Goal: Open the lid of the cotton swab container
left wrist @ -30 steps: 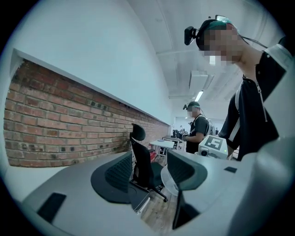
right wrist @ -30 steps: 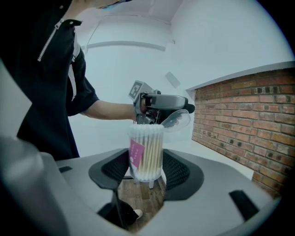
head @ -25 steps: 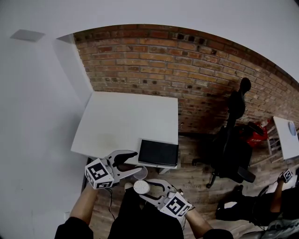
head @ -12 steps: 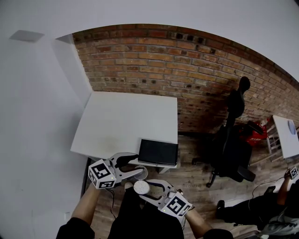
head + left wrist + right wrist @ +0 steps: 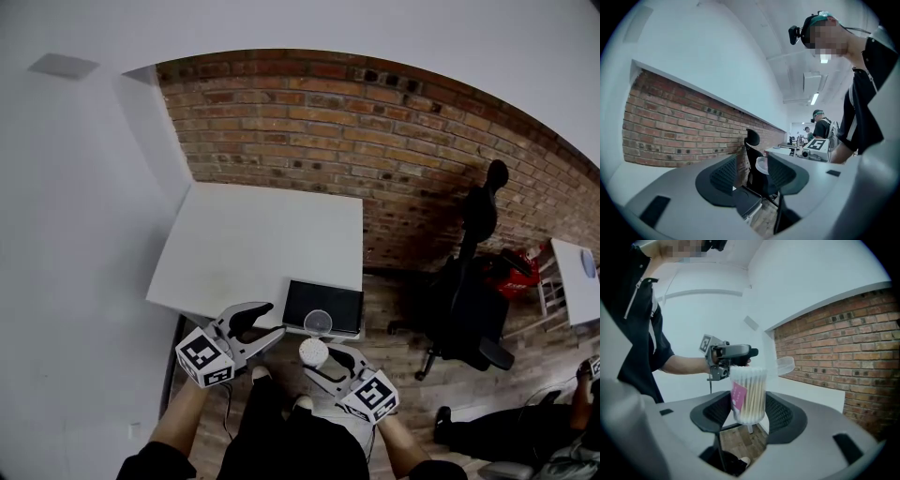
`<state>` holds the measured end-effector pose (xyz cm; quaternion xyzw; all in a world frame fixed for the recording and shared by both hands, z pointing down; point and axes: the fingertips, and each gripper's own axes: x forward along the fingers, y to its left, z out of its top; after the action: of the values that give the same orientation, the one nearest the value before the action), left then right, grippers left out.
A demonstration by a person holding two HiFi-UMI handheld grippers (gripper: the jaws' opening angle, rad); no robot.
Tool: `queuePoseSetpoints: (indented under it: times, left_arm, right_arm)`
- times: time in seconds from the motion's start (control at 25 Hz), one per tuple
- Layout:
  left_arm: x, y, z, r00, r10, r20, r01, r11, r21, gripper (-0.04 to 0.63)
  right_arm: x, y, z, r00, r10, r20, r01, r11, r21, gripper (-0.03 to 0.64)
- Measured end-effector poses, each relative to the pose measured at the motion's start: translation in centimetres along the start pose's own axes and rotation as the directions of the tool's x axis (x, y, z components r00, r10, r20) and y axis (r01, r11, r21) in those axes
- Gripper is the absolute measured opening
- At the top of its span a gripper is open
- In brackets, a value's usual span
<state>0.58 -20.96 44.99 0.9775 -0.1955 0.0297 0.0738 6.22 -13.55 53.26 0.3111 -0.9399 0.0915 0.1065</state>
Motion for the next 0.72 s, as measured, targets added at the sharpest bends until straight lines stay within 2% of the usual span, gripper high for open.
queuePoseSetpoints:
  times: [0.12,0.24,0.4,0.56,0.72]
  left_arm:
    - [-0.4,0.9,-0.2,0.995,0.094,0.017,-0.094,0.995,0.015,0.193]
    - [-0.6,1.8,-1.3,0.983,0.186,-0.011,-0.185,0.982,0.034,0.158]
    - [-0.6,1.6,-2.8,0.974,0.221,-0.041,-0.221,0.975,0.014,0.138]
    - [-0.9,1.2,-4.3,0.964,0.262,-0.039,-0.263,0.965,-0.01,0.128]
    - [-1.0,1.1,-5.7,0.947,0.316,-0.064,-0.317,0.948,-0.003,0.073]
  right_arm:
    - [-0.4,-1.2,1.2,0.999,-0.045,0.03,0.045,0.999,0.013,0.239]
    - [-0.5,-2.1,2.1,0.995,-0.092,0.042,0.091,0.996,0.026,0.239]
    - [-0.6,-3.0,3.1,0.988,-0.134,0.071,0.129,0.989,0.067,0.239]
    - [-0.8,-4.1,4.2,0.977,-0.189,0.101,0.182,0.981,0.067,0.239]
    - [-1.1,-4.9,4.5,0.97,-0.219,0.106,0.214,0.975,0.062,0.239]
